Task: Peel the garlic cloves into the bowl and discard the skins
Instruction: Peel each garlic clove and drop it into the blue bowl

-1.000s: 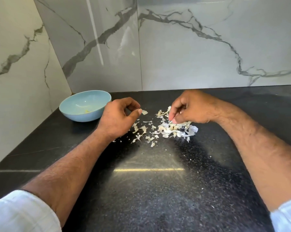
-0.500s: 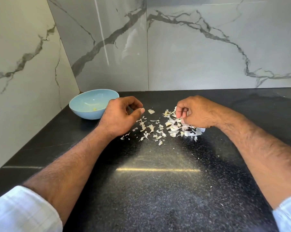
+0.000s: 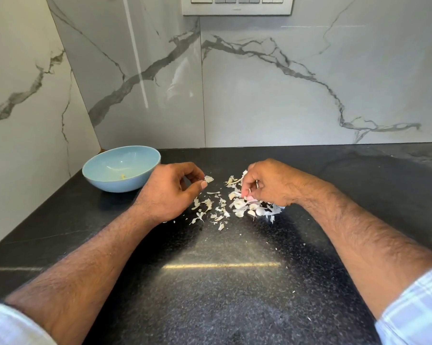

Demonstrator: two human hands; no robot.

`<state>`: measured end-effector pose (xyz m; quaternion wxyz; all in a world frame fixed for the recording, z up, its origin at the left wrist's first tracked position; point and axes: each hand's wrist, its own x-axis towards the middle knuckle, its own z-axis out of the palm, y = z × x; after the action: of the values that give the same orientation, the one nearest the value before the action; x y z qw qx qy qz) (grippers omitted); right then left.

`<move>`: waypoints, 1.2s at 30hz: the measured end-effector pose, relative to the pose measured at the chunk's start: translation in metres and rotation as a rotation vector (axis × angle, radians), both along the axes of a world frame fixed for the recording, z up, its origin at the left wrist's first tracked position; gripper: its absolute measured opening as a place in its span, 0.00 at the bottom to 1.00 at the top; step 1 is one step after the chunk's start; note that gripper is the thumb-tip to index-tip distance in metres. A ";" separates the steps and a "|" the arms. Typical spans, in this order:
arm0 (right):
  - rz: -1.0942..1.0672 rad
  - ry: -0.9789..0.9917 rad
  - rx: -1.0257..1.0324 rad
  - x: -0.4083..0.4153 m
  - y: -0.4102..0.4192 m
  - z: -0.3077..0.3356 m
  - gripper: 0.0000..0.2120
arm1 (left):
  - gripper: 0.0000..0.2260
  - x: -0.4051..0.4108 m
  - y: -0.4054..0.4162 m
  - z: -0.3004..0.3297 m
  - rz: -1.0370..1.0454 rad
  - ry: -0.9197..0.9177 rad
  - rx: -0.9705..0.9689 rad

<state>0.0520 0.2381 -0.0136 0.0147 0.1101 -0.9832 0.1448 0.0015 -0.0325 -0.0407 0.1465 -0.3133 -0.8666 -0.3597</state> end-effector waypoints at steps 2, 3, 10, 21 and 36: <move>0.008 0.021 -0.002 0.004 0.000 -0.001 0.06 | 0.02 0.000 0.000 0.000 -0.005 -0.001 -0.003; 0.002 0.049 -0.026 0.005 -0.001 0.000 0.04 | 0.02 0.000 -0.001 0.000 -0.008 -0.002 -0.004; -0.012 0.227 -0.257 0.007 -0.013 0.002 0.10 | 0.02 -0.002 -0.008 0.001 -0.015 -0.048 0.033; 0.000 0.146 -0.667 0.000 -0.020 -0.006 0.09 | 0.03 0.006 -0.001 0.002 -0.100 -0.151 0.187; 0.012 0.011 -1.077 0.001 -0.042 -0.006 0.18 | 0.02 0.013 0.008 0.005 -0.117 -0.141 0.183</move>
<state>0.0532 0.1959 -0.0199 0.0736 0.0933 -0.7691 0.6280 0.0149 -0.0249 -0.0358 0.0919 -0.3227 -0.8185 -0.4664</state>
